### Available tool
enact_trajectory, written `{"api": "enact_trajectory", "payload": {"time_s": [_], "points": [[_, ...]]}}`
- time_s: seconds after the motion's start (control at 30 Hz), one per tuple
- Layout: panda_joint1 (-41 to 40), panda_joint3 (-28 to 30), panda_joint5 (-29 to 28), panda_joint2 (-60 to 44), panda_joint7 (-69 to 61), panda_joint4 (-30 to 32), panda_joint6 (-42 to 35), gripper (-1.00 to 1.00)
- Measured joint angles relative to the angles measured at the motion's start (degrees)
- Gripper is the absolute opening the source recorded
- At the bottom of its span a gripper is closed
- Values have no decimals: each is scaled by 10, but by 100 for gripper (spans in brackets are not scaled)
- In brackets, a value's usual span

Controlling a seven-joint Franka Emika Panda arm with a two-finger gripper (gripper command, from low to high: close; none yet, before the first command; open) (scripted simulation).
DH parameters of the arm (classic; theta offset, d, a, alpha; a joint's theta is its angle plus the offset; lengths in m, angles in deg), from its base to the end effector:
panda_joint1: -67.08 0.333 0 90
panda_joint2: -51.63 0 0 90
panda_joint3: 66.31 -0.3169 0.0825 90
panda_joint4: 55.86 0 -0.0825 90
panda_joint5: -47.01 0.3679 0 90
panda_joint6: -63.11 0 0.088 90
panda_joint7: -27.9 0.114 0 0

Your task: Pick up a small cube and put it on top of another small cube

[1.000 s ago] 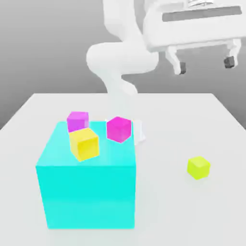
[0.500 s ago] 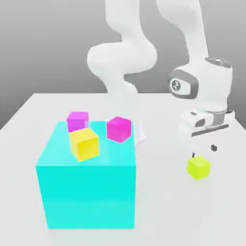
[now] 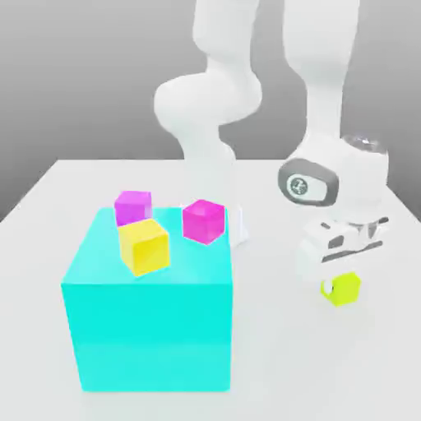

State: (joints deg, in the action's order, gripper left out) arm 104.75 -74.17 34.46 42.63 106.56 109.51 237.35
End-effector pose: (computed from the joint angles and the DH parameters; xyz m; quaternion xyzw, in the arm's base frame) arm 0.2210 0.2532 0.1616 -0.9837 0.1800 -0.0006 0.0005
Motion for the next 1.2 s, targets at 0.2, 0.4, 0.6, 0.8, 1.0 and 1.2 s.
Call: {"api": "enact_trajectory", "payload": {"time_s": [0.2, 0.4, 0.6, 0.8, 1.0, 1.2], "points": [[6, -27, 124, 113, -100, 10, -105, -100], [-53, 39, 91, 206, -209, -33, -250, -100], [-135, 121, 40, 309, -328, -74, -399, -100], [-225, 199, -12, 415, -442, -108, -539, -100], [-301, 272, -42, 519, -536, -113, -633, -100], [-343, 326, -67, 550, -577, -61, -596, -100]]}}
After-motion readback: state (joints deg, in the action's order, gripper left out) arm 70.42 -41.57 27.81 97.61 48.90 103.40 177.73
